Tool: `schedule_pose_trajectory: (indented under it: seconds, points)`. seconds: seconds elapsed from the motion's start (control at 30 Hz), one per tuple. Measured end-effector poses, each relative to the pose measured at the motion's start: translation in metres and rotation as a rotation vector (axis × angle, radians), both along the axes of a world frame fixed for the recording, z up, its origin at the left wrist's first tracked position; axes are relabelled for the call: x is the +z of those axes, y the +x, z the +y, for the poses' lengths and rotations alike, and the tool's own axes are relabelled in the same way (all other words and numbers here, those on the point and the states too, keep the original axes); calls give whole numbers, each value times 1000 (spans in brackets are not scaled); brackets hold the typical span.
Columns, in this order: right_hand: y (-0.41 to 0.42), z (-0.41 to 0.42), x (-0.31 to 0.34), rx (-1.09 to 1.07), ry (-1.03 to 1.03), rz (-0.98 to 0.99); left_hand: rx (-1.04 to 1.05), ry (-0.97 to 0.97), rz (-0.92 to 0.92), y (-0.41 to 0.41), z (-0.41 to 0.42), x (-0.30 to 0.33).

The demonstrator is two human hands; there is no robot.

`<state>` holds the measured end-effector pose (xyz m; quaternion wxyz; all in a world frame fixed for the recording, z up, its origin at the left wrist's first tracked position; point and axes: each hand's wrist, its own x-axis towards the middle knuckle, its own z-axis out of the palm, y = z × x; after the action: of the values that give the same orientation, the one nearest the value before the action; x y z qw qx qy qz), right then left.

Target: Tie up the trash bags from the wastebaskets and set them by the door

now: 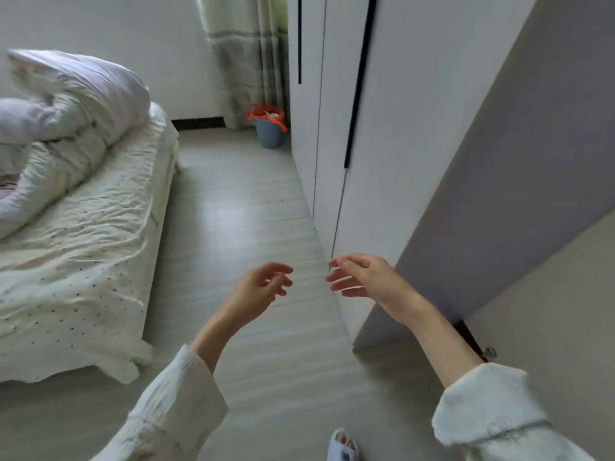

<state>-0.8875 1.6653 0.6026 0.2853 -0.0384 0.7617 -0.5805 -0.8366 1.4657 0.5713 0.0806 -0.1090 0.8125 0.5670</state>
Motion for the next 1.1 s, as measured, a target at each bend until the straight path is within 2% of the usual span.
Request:
schedule_pose_trajectory:
  seconds: [0.2, 0.43, 0.8, 1.1]
  points:
    - [-83, -104, 2, 167, 5, 40, 121, -34, 6, -54, -86, 2]
    - [-210, -197, 8, 262, -29, 39, 248, -53, 25, -162, -170, 13]
    - [-394, -327, 7, 311, -3, 52, 316, -59, 31, -327, -300, 14]
    - [-566, -486, 7, 265, 40, 63, 316, -25, 46, -496, -465, 13]
